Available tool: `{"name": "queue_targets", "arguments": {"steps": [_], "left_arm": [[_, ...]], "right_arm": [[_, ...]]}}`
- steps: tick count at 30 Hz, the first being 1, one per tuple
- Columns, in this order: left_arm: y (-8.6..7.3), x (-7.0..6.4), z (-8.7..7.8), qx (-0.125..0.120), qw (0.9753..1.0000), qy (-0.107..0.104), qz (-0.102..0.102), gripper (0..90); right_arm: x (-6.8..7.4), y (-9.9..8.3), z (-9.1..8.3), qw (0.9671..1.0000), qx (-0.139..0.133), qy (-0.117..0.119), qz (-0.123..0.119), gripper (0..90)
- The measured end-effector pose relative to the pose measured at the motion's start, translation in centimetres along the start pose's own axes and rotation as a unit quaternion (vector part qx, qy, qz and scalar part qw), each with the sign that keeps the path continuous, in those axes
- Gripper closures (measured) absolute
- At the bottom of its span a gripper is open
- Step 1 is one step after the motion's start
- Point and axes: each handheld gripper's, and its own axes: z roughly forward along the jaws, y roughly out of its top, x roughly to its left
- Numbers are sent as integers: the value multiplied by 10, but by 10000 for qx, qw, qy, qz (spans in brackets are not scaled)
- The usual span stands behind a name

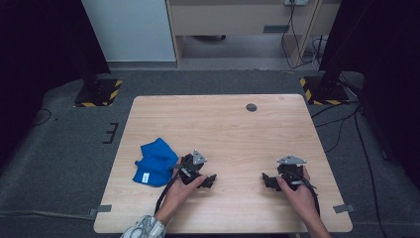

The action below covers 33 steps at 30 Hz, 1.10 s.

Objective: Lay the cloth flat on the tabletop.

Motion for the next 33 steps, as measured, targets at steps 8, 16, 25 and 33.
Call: {"name": "queue_targets", "arguments": {"steps": [8, 16, 25, 33], "left_arm": [[6, 0, -25, -408, 9991, 21, -94, 50], [6, 14, -57, -730, 9970, 156, -193, 56], [-8, 51, -85, -755, 9930, 712, -559, 84], [-27, 81, -91, -593, 9880, 1073, -939, 104]], "right_arm": [[0, 0, 0, 10000, -1, 0, -3, 4], [0, 0, 0, 10000, -1, 1, -3, 4], [0, 0, 0, 10000, 0, 2, -4, 5], [0, 0, 0, 10000, -3, 19, -19, 5]]}}
